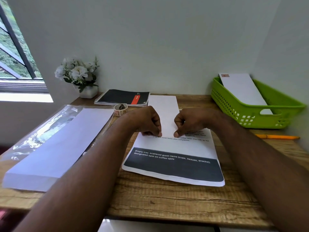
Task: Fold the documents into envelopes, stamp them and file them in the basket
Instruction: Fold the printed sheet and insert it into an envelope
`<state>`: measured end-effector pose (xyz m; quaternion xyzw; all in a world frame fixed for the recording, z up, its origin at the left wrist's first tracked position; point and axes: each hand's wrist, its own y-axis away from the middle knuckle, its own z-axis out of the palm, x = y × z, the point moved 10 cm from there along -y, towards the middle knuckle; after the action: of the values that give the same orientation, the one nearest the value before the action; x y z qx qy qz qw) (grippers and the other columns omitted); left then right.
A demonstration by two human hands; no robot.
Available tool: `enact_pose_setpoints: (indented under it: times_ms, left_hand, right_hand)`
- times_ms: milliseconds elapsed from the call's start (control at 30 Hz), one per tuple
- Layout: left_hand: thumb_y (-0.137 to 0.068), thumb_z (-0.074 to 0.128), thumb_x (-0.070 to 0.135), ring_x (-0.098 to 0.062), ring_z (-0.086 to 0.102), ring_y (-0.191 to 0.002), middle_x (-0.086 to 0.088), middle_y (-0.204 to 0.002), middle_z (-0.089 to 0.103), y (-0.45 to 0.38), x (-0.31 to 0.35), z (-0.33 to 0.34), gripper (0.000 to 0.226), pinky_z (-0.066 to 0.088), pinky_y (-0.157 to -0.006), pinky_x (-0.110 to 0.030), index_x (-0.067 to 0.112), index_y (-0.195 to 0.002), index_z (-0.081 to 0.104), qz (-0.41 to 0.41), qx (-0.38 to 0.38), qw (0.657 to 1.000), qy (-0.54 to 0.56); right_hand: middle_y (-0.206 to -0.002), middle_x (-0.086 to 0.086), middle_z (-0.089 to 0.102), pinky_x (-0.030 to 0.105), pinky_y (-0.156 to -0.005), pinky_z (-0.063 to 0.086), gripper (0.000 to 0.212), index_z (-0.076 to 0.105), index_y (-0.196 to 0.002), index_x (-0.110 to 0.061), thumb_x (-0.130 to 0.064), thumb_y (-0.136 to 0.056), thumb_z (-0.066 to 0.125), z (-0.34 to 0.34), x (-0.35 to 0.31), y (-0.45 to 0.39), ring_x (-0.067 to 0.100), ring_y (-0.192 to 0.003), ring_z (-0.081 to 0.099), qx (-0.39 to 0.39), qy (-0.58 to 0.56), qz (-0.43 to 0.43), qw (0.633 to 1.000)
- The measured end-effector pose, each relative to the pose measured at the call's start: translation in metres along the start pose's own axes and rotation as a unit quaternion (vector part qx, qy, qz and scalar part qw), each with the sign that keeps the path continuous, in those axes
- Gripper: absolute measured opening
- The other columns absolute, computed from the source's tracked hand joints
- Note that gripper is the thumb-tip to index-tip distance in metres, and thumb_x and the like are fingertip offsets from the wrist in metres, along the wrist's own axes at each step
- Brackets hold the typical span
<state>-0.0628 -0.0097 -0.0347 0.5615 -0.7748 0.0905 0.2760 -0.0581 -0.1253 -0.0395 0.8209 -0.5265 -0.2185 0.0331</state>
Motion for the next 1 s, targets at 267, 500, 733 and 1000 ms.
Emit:
enact_pose_setpoints:
  times_ms: [267, 500, 733, 1000]
  left_hand:
    - [-0.080, 0.076, 0.015, 0.000, 0.059, -0.049, 0.004, -0.068, 0.069, 0.006, 0.003, -0.002, 0.009, 0.047, -0.052, -0.013, 0.009, -0.086, 0.074, 0.011, 0.009, 1.000, 0.001]
    - [-0.074, 0.079, 0.016, 0.000, 0.054, -0.045, 0.008, -0.055, 0.064, 0.006, 0.041, 0.018, 0.008, 0.045, -0.050, -0.016, 0.013, -0.070, 0.073, 0.065, 0.034, 0.997, 0.015]
    - [-0.074, 0.079, 0.015, -0.007, 0.062, -0.052, -0.001, -0.069, 0.070, -0.004, 0.037, 0.016, 0.009, 0.052, -0.053, -0.019, 0.009, -0.077, 0.073, 0.017, 0.054, 0.998, 0.011]
    - [-0.075, 0.081, 0.009, -0.010, 0.064, -0.055, -0.007, -0.073, 0.072, 0.010, -0.019, -0.009, 0.011, 0.057, -0.056, -0.020, 0.004, -0.082, 0.074, -0.072, 0.006, 0.997, 0.023]
  right_hand:
    - [-0.059, -0.002, 0.047, 0.025, -0.052, 0.031, 0.037, 0.048, -0.058, -0.017, -0.024, -0.078, 0.078, 0.000, 0.015, 0.005, 0.012, -0.059, 0.040, -0.028, -0.015, 0.031, 0.999]
    - [-0.061, -0.004, 0.049, 0.023, -0.053, 0.032, 0.035, 0.049, -0.060, -0.018, -0.028, -0.078, 0.077, -0.002, 0.013, 0.006, 0.010, -0.061, 0.041, -0.018, 0.013, 0.032, 0.999]
    - [-0.059, -0.005, 0.050, 0.024, -0.057, 0.034, 0.035, 0.049, -0.059, -0.018, -0.028, -0.078, 0.077, -0.001, 0.016, 0.006, 0.010, -0.060, 0.042, -0.016, 0.003, 0.029, 0.999]
    - [-0.059, -0.008, 0.053, 0.025, -0.060, 0.036, 0.035, 0.051, -0.059, -0.018, -0.031, -0.077, 0.078, 0.001, 0.022, 0.005, 0.009, -0.063, 0.045, -0.027, -0.019, 0.024, 0.999]
